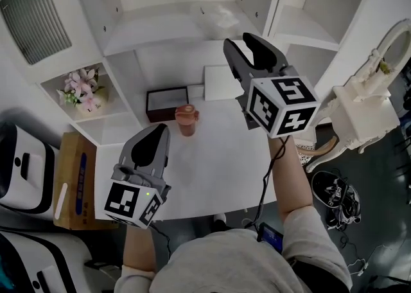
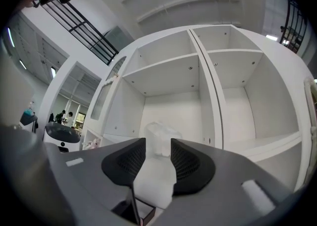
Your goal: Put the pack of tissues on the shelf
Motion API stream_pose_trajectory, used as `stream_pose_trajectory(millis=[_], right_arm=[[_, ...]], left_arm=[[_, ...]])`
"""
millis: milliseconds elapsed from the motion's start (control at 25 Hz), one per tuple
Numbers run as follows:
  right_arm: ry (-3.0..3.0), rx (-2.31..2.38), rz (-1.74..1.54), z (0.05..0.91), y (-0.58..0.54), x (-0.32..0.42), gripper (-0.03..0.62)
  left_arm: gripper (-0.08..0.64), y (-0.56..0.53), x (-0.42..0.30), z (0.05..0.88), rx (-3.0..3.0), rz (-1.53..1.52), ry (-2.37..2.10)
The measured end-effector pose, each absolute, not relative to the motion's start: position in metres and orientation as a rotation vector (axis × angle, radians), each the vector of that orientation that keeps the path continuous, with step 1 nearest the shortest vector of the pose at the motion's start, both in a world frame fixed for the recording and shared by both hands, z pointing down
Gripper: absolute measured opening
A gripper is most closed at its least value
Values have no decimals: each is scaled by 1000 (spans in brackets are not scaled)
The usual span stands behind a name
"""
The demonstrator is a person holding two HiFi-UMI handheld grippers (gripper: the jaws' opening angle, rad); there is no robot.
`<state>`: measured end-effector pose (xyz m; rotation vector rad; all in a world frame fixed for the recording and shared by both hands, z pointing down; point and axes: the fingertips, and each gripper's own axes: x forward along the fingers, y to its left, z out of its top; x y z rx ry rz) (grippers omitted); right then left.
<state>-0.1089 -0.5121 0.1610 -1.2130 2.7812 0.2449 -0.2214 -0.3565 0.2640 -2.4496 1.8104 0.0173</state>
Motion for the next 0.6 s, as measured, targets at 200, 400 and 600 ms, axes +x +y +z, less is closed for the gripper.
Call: stream_pose_trajectory(millis=[200, 400, 600], right_arm=[[2817, -1155, 235, 175, -476, -102, 25], [2864, -1044, 200, 193, -431, -100, 0], [2916, -970, 152, 220, -385, -100, 0]], left_arm=[[0, -348, -208, 268, -2500, 12, 1749], [0, -335, -194, 270, -2547, 20, 1677], [0, -319, -182, 278, -2589, 9, 1615]])
